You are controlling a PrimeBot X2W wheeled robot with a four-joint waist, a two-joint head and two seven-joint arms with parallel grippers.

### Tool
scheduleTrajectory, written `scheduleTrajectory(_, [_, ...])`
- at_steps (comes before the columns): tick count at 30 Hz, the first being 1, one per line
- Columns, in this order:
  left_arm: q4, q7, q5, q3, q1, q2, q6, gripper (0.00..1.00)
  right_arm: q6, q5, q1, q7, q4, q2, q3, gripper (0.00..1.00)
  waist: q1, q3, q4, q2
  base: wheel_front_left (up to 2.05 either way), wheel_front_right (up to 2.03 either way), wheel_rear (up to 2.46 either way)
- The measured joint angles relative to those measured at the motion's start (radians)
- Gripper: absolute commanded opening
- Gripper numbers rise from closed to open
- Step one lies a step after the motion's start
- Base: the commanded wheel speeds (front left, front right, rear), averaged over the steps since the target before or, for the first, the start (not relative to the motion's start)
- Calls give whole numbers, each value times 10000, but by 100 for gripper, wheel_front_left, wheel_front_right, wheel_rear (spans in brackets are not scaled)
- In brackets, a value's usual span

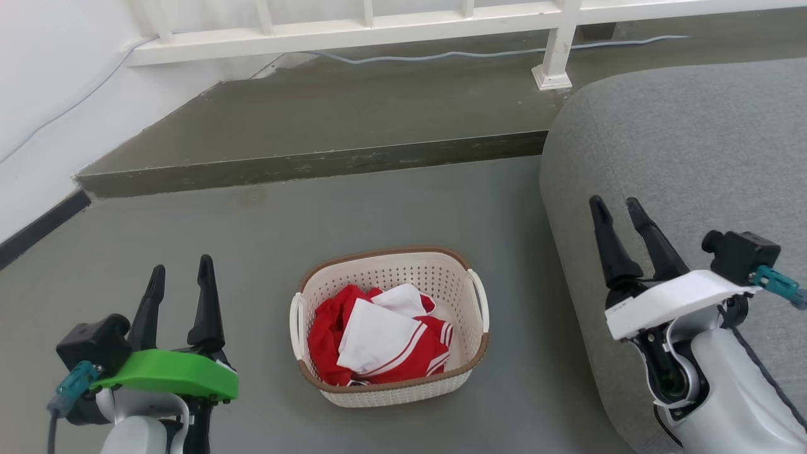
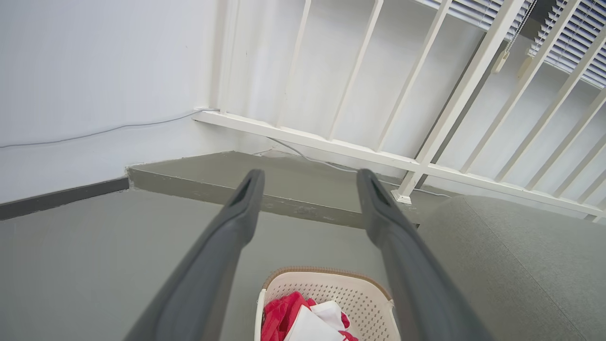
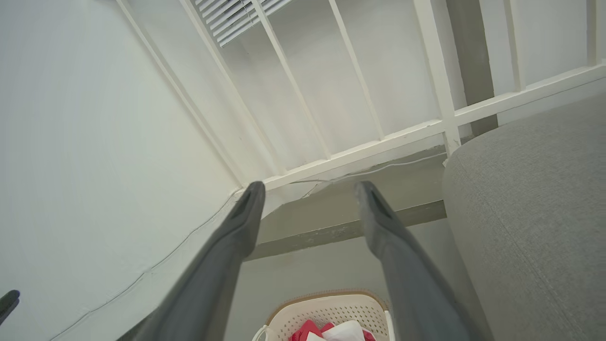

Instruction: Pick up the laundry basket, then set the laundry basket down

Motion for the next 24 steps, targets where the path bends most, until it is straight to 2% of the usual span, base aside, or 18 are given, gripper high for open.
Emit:
scheduleTrajectory(14, [-104,-522,1837,-165,-21,-136,100,100,-407,-2027,-173,-493,104,2,399,100,0,46,11,0,0,0,0])
scheduleTrajectory(24, [19,-522,1833,-105,-25,-180,100,100,-407,-2142,-194,-495,265,128,284,100,0,22,12,0,0,0,0])
